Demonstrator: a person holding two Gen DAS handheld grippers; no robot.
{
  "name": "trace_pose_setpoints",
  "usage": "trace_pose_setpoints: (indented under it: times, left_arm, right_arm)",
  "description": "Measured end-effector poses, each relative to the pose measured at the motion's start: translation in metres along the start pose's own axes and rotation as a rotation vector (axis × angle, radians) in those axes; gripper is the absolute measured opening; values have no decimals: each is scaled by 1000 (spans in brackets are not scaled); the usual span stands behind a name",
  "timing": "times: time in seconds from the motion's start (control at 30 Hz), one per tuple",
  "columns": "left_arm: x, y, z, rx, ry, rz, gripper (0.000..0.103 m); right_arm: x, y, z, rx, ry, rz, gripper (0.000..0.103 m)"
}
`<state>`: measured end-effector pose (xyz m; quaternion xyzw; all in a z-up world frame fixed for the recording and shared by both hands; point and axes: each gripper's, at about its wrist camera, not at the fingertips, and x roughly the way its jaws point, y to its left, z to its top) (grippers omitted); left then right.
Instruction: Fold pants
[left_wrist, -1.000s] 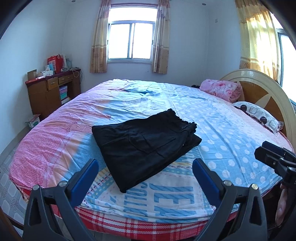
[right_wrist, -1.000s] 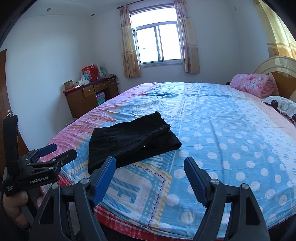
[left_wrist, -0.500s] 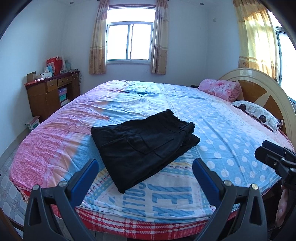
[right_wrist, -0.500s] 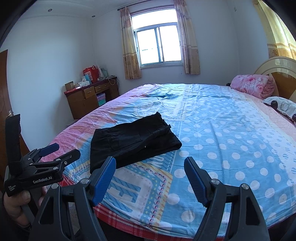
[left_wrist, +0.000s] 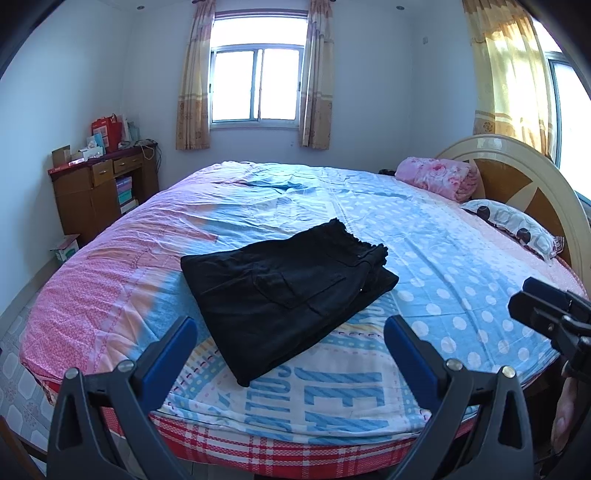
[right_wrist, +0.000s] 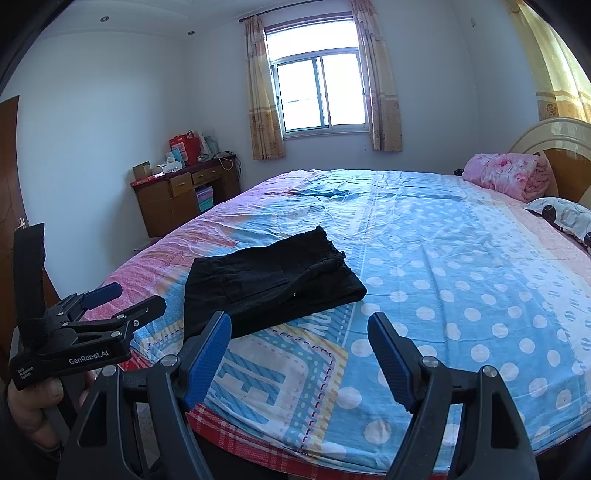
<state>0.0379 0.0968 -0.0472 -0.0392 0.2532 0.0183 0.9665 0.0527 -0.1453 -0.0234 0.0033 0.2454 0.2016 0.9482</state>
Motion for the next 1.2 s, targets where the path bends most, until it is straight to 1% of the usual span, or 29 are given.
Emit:
trace_pose_setpoints:
  times: [0.07, 0.17, 0.27, 0.37, 0.43, 0.6, 0.77, 0.97, 1.2]
  left_arm:
    - [-1, 0, 1, 5, 0, -4, 103]
    - [0, -1, 2, 13, 19, -2, 103]
    - [-1, -2, 4, 12, 12, 4, 103]
    - [-7, -2, 6, 8, -18, 18, 103]
    - [-10, -2, 7, 7, -29, 14, 103]
    - [-11, -1, 9, 3, -33, 15, 103]
    - [-11, 0, 9, 8, -23, 20, 103]
    - [-6, 0, 7, 14, -14, 44, 103]
    - [-5, -2, 6, 24, -19, 39, 103]
  right_arm:
    - [-1, 0, 0, -2, -9, -1, 78]
    - [-4, 0, 2, -4, -24, -2, 78]
    - [-5, 1, 3, -4, -29, -2, 78]
    - [-7, 1, 3, -6, -35, -4, 78]
    - [-9, 2, 3, -6, -42, -6, 78]
    - [-14, 2, 4, -5, -68, -10, 78]
    - [-15, 3, 4, -7, -66, -10, 78]
    - [-12, 5, 1, -20, -49, -2, 78]
    - [-10, 8, -1, -30, -37, 4, 78]
